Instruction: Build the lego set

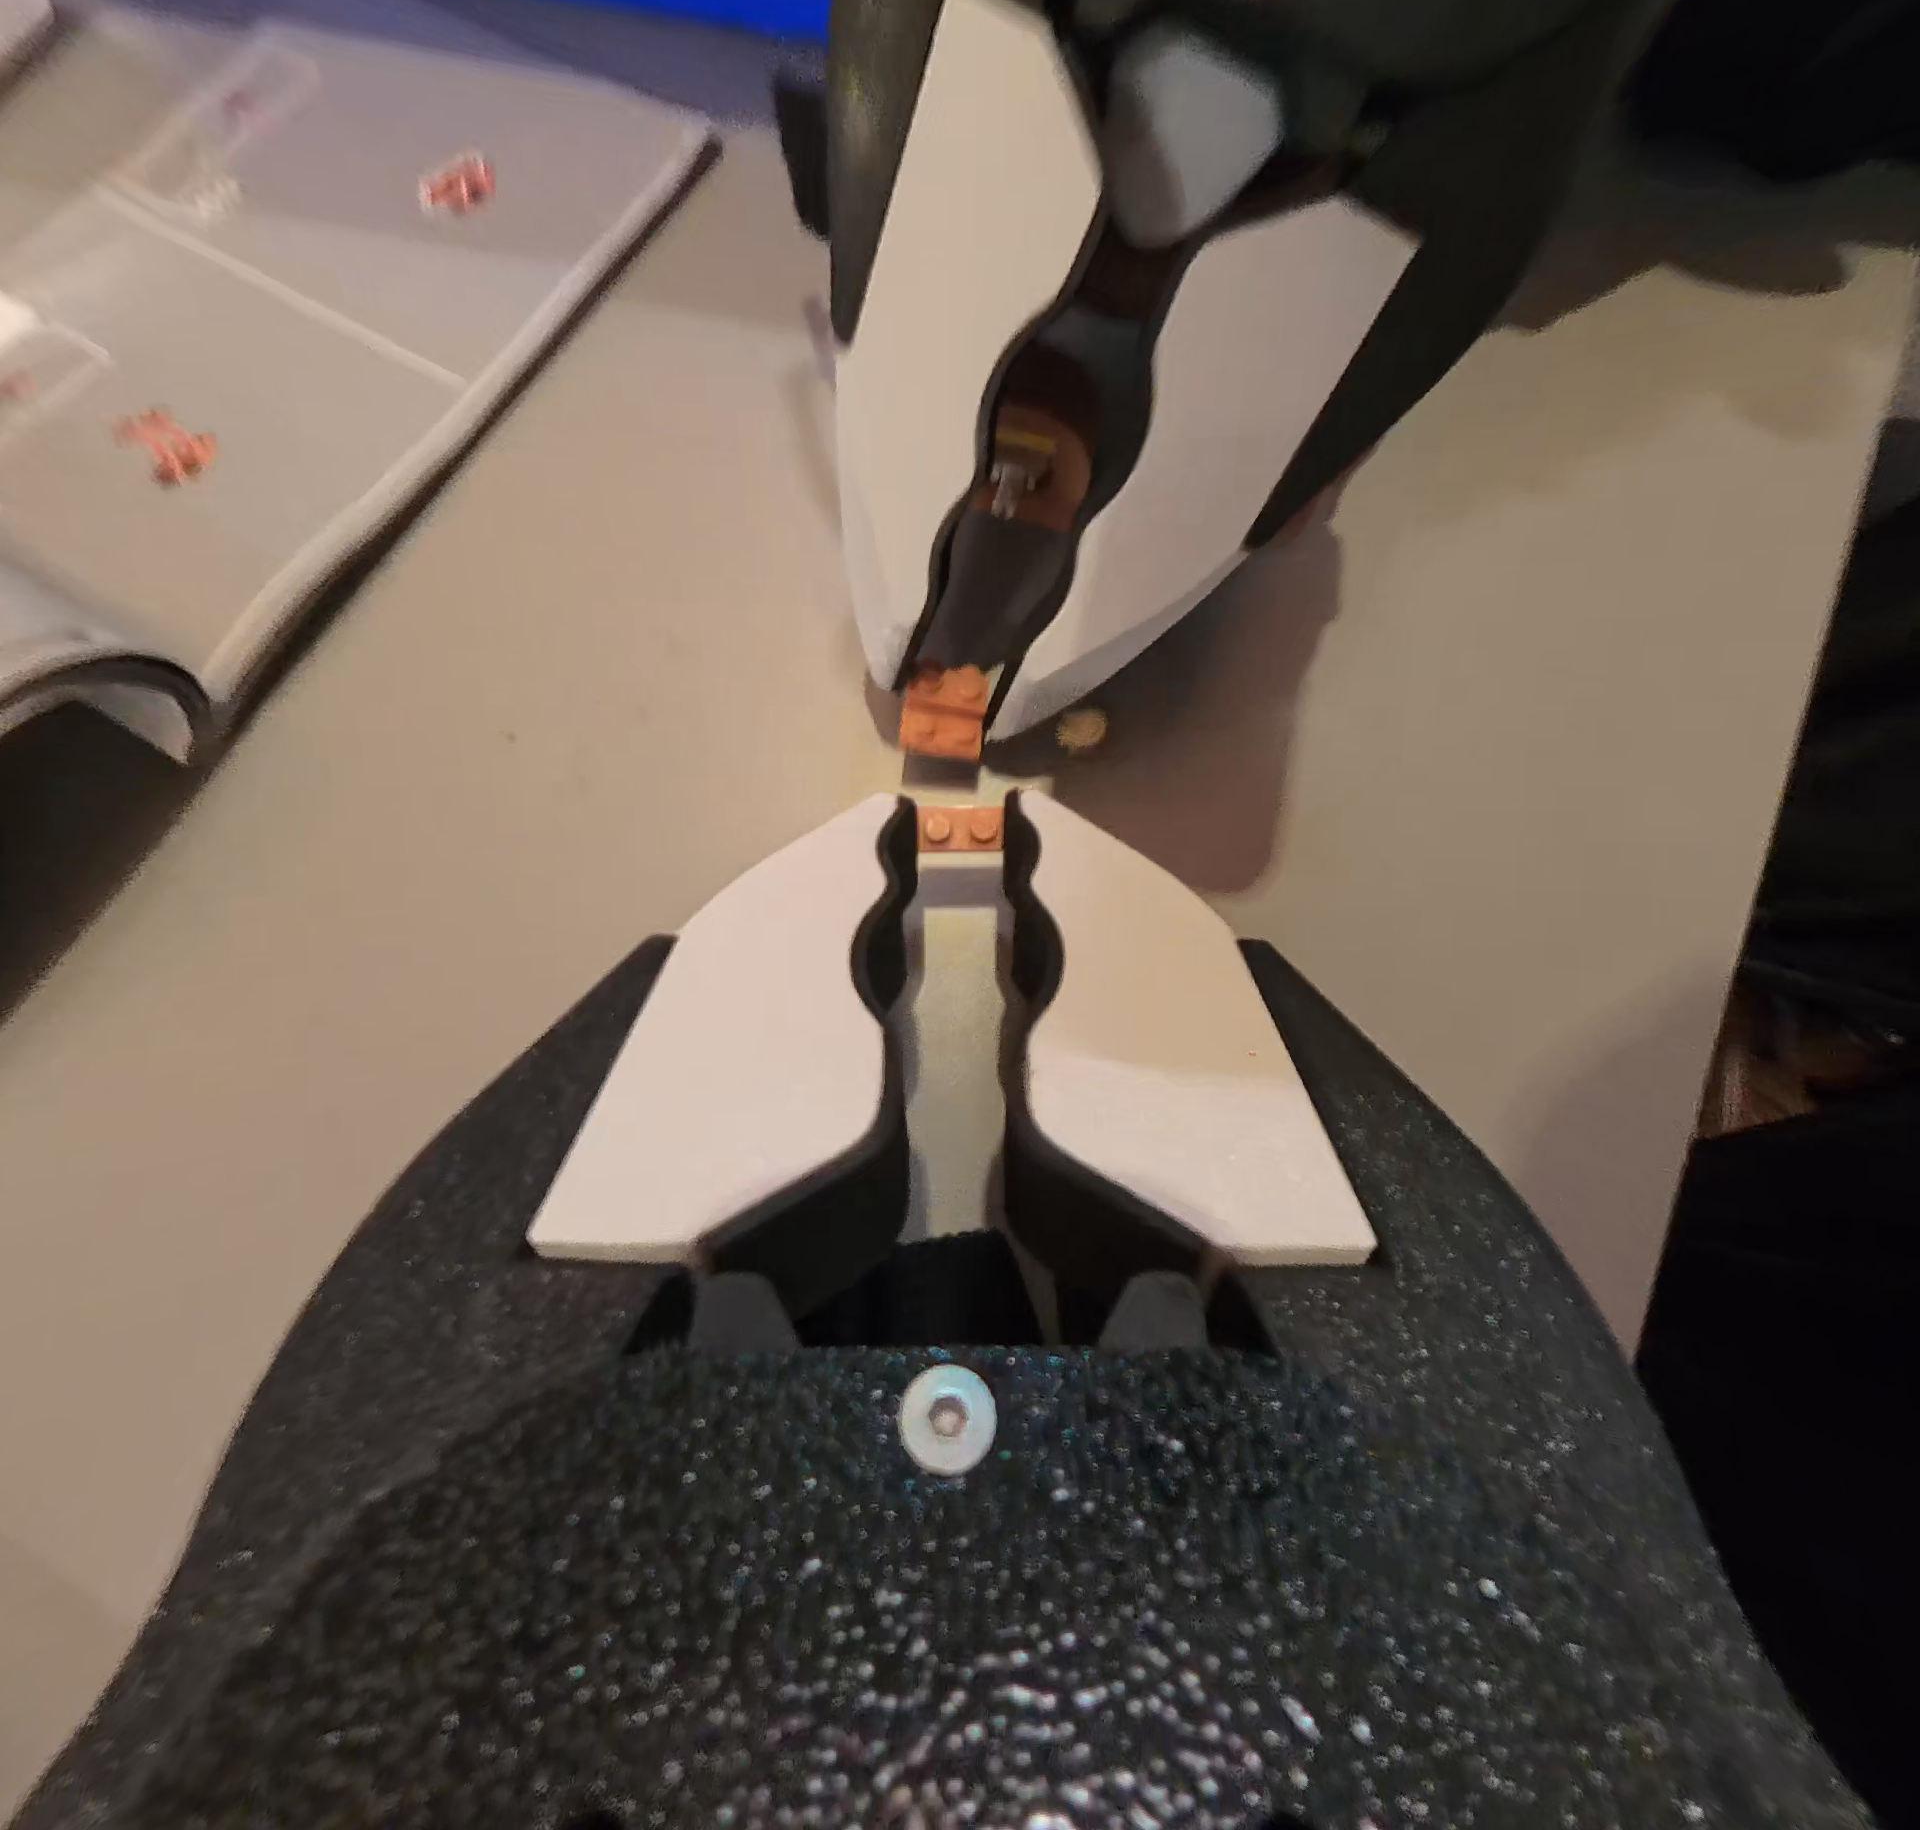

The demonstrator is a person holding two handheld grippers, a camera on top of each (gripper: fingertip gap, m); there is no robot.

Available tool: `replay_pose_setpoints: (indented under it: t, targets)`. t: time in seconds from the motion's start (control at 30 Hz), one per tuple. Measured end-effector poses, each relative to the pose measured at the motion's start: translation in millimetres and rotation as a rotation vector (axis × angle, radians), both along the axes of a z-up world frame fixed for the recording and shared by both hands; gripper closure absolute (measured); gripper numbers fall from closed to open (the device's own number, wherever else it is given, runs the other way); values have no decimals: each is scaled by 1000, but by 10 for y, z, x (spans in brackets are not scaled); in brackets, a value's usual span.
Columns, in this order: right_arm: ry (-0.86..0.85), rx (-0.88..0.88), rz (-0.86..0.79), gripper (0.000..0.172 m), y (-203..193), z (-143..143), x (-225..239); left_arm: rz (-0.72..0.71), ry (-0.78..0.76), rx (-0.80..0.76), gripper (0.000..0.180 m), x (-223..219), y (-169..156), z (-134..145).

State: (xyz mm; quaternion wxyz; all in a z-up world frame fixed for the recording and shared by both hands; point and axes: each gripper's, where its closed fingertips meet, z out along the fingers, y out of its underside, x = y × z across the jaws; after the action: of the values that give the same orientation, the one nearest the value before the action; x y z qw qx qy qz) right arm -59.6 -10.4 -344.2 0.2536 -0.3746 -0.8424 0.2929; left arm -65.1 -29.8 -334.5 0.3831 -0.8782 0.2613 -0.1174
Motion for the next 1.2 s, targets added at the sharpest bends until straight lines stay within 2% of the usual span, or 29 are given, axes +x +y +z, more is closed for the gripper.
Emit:
replay_pose_setpoints:
  t: [0.1, 0.37, 1.2]
  targets:
    - [10, -17, 14, 155, -43, 18, 1, -47, 20, 44, 165, 31, 15, 121]
    - [40, -82, 31, 155, -149, 115, -13, -137, 97, 41, 165, 76, 0, 116]
    - [68, -111, 58, 155, -218, 138, -11, -112, -61, 0, 159, 87, -8, 88]
